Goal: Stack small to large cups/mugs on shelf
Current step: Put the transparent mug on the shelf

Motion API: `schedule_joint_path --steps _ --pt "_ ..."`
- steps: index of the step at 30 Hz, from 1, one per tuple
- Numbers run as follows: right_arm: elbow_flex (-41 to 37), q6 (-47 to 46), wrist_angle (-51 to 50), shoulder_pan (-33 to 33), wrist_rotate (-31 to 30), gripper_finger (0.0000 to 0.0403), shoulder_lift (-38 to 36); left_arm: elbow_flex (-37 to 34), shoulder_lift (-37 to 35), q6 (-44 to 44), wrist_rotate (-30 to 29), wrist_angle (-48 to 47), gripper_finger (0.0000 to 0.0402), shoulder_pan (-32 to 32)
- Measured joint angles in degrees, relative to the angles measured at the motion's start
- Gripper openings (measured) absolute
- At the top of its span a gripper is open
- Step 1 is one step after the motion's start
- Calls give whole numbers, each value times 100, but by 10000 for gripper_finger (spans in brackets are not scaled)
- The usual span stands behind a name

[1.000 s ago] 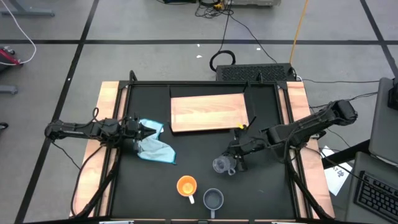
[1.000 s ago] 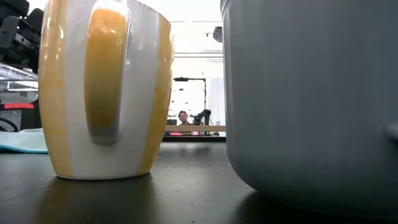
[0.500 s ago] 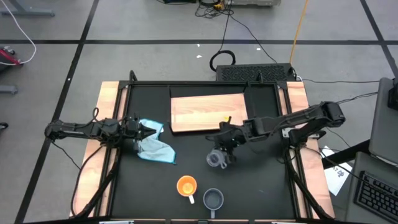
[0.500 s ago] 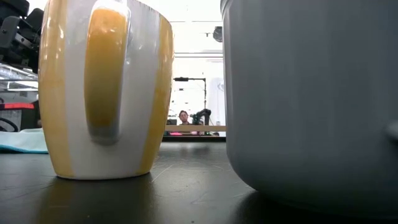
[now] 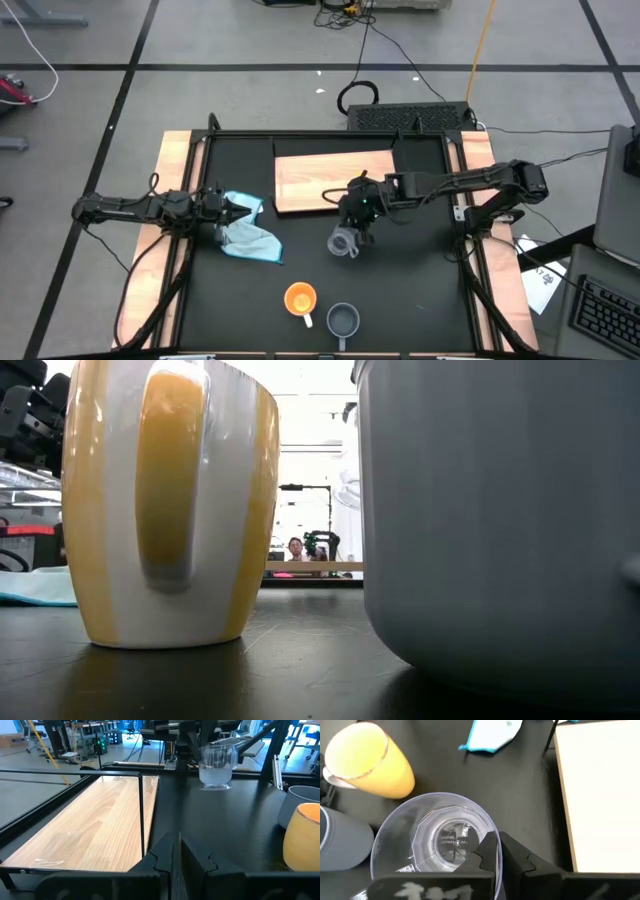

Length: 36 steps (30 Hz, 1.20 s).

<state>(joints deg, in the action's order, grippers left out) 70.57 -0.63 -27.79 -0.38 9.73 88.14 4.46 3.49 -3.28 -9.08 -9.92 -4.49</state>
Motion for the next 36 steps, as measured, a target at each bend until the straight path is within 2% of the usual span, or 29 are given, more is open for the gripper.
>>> schedule_joint_path --steps 5,14,24,30,36 --pt "93 162 -67 -319 106 0 2 1 0 1 0 3 33 1" --pt "718 491 -595 -882 106 0 66 1 0 1 0 9 33 2" --pt "1908 890 -1566 -1241 46 0 1009 1 0 1 2 13 33 2" --pt "2644 1139 -2288 -1446 -253 0 1678 0 -1 1 2 28 33 0" --pt "3405 1349 -2445 -1486 -270 0 2209 -1 -2 1 2 33 33 2"
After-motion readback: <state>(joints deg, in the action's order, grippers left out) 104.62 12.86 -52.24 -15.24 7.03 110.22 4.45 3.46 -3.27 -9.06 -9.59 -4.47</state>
